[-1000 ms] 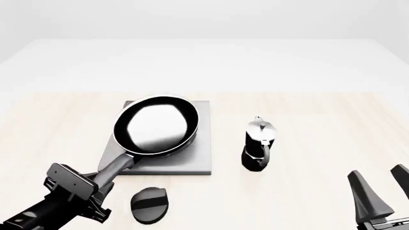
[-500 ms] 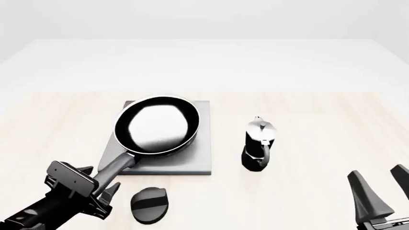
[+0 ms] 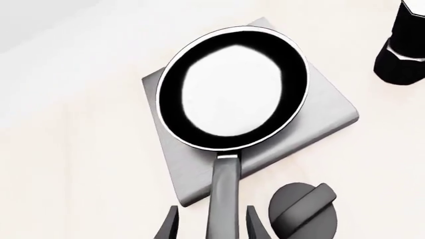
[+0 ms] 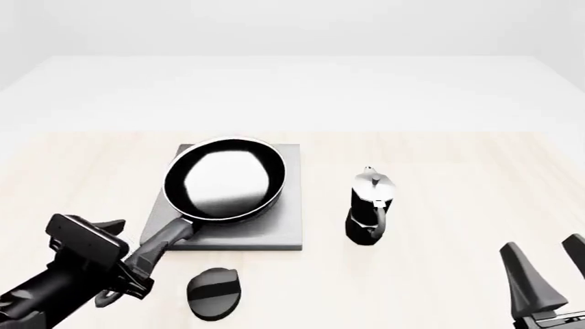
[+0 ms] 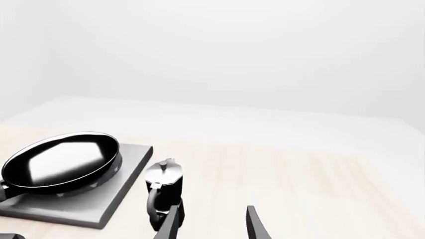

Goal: Turn on the stove and put the frying pan on it.

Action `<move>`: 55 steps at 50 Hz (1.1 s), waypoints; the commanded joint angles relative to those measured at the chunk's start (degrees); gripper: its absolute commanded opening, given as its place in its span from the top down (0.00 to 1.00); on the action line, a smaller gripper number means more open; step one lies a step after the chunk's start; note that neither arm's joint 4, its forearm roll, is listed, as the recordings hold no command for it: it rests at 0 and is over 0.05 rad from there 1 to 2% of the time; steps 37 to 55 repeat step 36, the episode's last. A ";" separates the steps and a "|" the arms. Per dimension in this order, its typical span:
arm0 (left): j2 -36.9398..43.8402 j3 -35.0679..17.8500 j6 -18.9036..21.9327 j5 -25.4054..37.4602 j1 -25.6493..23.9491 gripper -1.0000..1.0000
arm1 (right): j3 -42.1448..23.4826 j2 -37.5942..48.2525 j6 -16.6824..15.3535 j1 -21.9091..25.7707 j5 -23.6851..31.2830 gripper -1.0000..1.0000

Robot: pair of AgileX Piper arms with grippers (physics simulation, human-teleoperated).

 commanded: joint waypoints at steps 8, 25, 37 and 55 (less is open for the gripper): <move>-14.89 -10.43 -2.08 16.72 -1.29 0.00 | -0.96 -0.01 0.16 0.03 0.31 0.00; -24.84 -16.04 -6.22 26.08 0.28 0.00 | -1.84 -0.01 0.16 0.49 0.66 0.00; -29.00 -16.02 -7.85 29.12 2.93 0.00 | -3.22 -0.01 0.03 1.03 1.38 0.00; -29.00 -16.02 -7.85 29.12 2.93 0.00 | -3.22 -0.01 0.03 1.03 1.38 0.00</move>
